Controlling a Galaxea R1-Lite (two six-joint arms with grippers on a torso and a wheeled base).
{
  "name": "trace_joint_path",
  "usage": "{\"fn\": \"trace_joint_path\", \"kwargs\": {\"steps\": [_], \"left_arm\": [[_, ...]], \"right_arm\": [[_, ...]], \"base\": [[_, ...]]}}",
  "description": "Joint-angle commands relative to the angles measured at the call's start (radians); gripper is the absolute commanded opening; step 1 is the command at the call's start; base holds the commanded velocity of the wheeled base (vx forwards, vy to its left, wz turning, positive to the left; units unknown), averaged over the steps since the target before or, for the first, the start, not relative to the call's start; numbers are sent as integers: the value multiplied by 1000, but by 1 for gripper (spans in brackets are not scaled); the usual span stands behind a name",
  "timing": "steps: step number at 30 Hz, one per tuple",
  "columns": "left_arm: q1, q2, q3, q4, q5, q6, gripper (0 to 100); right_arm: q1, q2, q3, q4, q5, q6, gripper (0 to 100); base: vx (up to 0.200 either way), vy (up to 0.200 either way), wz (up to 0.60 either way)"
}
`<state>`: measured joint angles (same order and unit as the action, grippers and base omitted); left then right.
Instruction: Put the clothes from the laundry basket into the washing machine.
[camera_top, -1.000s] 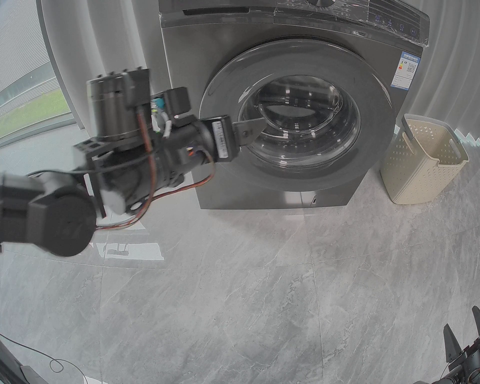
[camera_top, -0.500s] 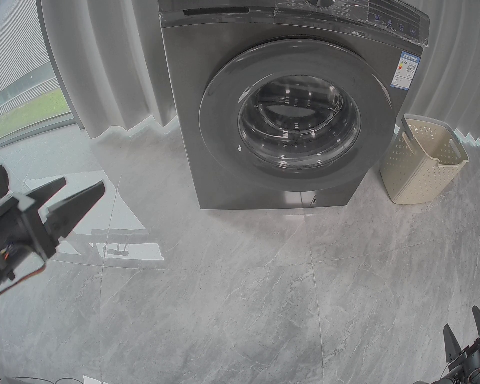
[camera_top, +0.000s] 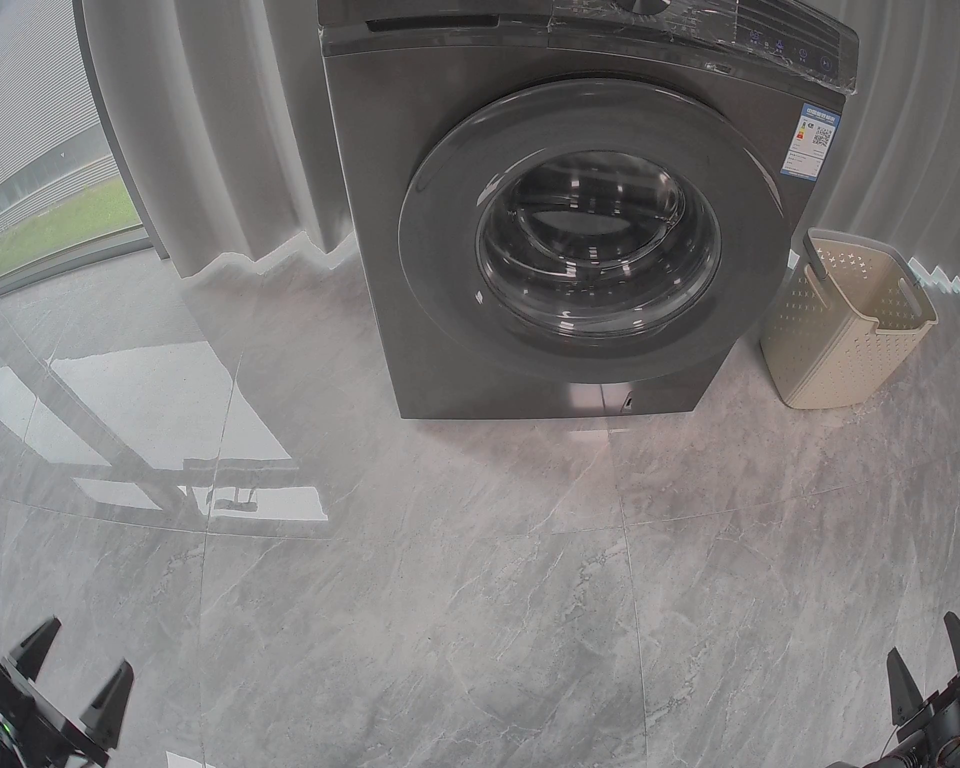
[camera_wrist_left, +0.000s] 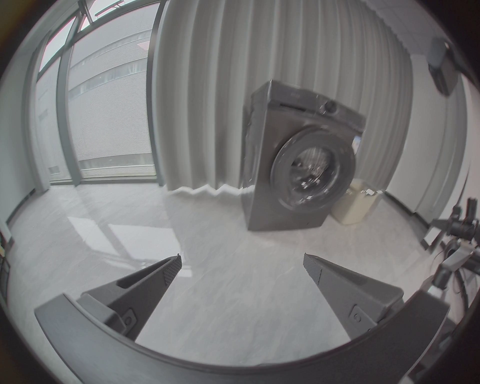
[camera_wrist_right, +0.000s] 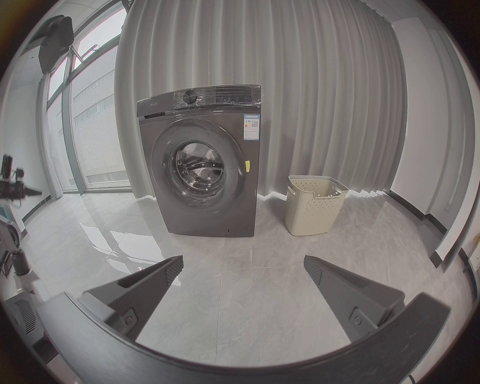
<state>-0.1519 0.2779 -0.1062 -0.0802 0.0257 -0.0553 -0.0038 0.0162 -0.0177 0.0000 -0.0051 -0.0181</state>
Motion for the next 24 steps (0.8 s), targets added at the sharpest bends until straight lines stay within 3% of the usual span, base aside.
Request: {"fn": "trace_joint_path", "kwargs": {"steps": [1, 3, 17, 24], "left_arm": [[135, -249, 106, 77, -21, 35, 100], [144, -278, 106, 80, -52, 58, 100], [144, -278, 106, 80, -56, 48, 100], [144, -278, 106, 82, -40, 48, 100]], "right_arm": [[-1, -16, 18, 0, -1, 0, 100], [-1, -16, 18, 0, -1, 0, 100], [-1, -16, 18, 0, 1, 0, 100], [-1, -16, 18, 0, 1, -2, 100]], "base": [[0, 0, 0], [0, 0, 0], [0, 0, 0], [0, -200, 0]]}}
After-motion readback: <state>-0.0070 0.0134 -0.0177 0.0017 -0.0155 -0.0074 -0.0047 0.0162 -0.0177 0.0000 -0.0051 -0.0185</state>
